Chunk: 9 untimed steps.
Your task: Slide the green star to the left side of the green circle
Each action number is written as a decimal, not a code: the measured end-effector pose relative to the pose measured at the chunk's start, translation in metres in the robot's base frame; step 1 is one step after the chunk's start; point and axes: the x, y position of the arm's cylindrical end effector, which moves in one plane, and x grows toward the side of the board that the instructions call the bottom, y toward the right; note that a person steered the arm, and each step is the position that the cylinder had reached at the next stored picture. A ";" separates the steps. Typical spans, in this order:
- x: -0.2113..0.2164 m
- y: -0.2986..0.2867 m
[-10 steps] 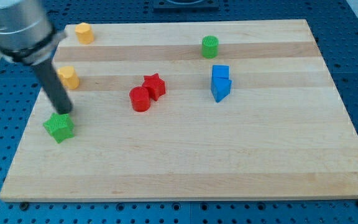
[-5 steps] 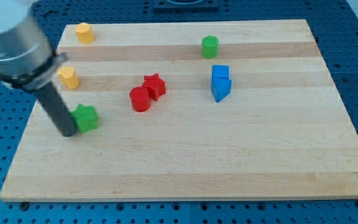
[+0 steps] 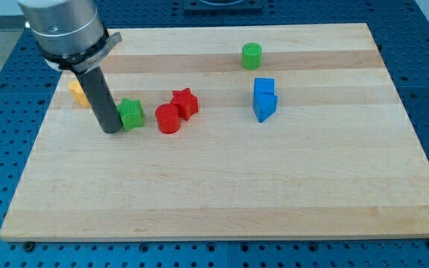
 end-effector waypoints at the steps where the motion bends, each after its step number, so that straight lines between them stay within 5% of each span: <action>1: 0.027 0.020; 6: -0.055 0.021; 9: -0.057 -0.024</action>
